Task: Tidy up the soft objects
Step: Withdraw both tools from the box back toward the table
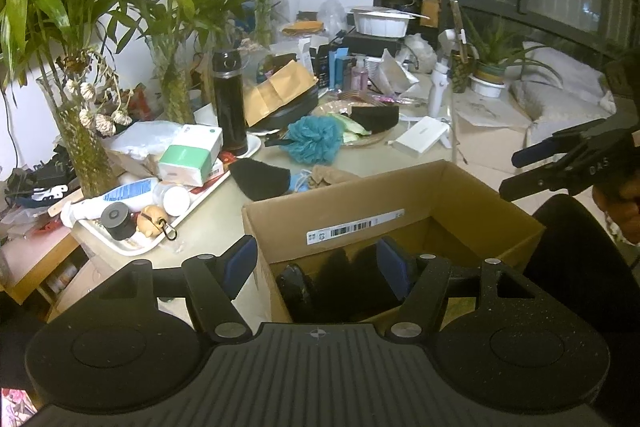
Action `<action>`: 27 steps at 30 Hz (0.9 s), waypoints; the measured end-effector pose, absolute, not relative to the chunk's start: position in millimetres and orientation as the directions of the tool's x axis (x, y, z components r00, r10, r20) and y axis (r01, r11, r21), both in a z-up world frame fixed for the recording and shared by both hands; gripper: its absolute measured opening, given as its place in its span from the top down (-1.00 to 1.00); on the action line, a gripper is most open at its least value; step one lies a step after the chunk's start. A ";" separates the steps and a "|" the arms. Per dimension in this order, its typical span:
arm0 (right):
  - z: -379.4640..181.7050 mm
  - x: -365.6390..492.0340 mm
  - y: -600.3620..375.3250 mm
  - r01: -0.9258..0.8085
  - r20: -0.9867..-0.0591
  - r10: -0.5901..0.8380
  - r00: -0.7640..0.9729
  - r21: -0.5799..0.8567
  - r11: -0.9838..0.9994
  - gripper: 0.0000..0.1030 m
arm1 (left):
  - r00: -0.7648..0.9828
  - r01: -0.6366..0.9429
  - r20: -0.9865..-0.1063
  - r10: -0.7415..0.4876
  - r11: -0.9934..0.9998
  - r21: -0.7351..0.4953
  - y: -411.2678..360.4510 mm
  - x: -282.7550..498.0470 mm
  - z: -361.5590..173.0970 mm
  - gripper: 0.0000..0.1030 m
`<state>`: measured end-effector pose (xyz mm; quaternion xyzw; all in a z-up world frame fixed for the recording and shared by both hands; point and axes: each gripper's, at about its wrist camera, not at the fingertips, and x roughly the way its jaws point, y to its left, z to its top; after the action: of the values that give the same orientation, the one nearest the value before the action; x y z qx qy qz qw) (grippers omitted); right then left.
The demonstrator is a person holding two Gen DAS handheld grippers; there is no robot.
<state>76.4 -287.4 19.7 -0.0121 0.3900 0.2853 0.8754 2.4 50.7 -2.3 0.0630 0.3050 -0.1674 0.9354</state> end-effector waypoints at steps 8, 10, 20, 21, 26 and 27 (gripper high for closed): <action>17.9 77.3 -287.5 -0.502 -0.692 0.487 0.533 0.205 0.841 -1.00 | 0.760 0.344 -0.592 -0.268 0.939 0.015 51.9 3.0 -3.0 -0.27; 17.1 77.5 -287.8 -0.501 -0.693 0.486 0.532 0.204 0.841 -1.00 | 0.760 0.340 -0.593 -0.266 0.940 0.015 53.3 3.4 -3.3 -0.27; 12.5 83.2 -289.6 -0.481 -0.698 0.474 0.536 0.209 0.851 -1.00 | 0.755 0.315 -0.605 -0.253 0.949 -0.003 59.4 11.6 -6.7 -0.27; 12.1 83.7 -289.6 -0.480 -0.699 0.474 0.536 0.209 0.852 -1.00 | 0.755 0.315 -0.605 -0.252 0.949 -0.003 60.0 12.6 -6.8 -0.27; 9.8 88.6 -289.6 -0.473 -0.702 0.469 0.536 0.210 0.856 -1.00 | 0.755 0.310 -0.607 -0.247 0.951 -0.001 60.4 17.1 -7.3 -0.27; 9.3 89.6 -289.7 -0.471 -0.702 0.468 0.537 0.211 0.857 -1.00 | 0.755 0.310 -0.607 -0.246 0.951 0.000 60.4 18.2 -7.4 -0.27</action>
<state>89.6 -289.7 9.3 -0.0020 0.4000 0.2677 0.8766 18.2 60.4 -7.4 0.0501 0.3167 -0.1486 0.9355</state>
